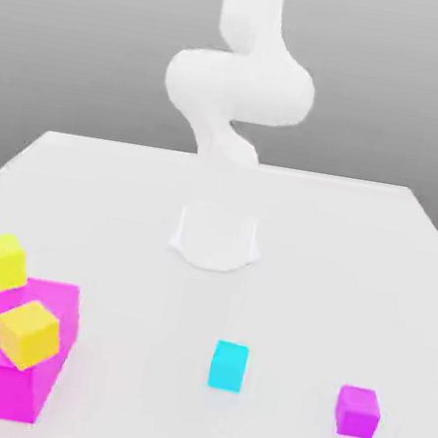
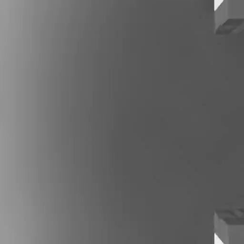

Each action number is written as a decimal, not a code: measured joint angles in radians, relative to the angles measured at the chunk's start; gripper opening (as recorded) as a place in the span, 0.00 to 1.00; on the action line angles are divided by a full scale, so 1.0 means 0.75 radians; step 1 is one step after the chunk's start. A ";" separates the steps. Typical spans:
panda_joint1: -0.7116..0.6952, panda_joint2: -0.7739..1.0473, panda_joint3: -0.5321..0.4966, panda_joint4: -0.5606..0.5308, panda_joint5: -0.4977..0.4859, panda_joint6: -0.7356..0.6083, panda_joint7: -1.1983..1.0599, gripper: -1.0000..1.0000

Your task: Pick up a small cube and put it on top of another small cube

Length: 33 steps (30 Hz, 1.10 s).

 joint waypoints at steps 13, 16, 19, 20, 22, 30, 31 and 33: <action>0.027 0.609 0.095 -0.477 0.060 0.458 0.170 0.50; 0.029 0.777 0.123 -0.600 0.046 0.583 0.237 0.50; 0.026 0.949 0.137 -0.700 -0.008 0.711 0.324 0.50; 0.029 1.000 0.130 -0.704 -0.033 0.751 0.345 0.50; 0.051 1.098 0.098 -0.695 -0.081 0.830 0.383 0.50; 0.132 1.324 0.006 -0.655 -0.135 1.014 0.426 0.00; 0.132 1.324 0.006 -0.655 -0.136 1.014 0.427 0.00; 0.137 1.340 0.000 -0.652 -0.139 1.028 0.431 0.00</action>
